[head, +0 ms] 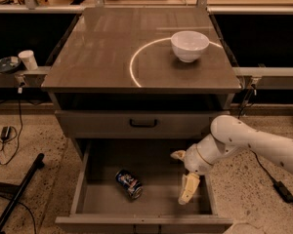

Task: Pick pepsi can from middle drawer and place on counter

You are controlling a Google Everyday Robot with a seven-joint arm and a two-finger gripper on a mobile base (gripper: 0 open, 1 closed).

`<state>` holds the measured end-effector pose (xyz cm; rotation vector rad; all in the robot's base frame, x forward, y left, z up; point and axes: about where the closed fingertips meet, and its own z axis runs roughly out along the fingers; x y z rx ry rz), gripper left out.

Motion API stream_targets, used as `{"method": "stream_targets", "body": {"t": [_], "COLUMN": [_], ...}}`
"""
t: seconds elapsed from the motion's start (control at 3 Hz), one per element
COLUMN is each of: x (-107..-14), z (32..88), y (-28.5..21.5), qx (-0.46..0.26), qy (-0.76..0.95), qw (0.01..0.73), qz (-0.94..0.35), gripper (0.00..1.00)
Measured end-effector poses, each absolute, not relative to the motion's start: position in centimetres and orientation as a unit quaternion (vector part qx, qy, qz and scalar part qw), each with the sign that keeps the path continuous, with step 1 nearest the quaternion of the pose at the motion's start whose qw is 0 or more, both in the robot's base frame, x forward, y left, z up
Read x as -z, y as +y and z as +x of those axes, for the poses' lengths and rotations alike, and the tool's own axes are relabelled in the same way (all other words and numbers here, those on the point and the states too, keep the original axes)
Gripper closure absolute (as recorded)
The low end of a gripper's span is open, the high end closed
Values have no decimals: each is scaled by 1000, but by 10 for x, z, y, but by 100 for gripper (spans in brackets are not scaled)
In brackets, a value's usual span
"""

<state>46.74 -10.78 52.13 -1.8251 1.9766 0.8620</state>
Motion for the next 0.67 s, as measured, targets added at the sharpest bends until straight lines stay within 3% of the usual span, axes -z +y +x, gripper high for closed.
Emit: {"method": "stream_targets", "body": {"t": [0.67], "x": [-517], "z": [478], "y": [-90], "qx": [-278], "qy": [694], "qw": [152], "qz": [-646], "gripper": [0]}}
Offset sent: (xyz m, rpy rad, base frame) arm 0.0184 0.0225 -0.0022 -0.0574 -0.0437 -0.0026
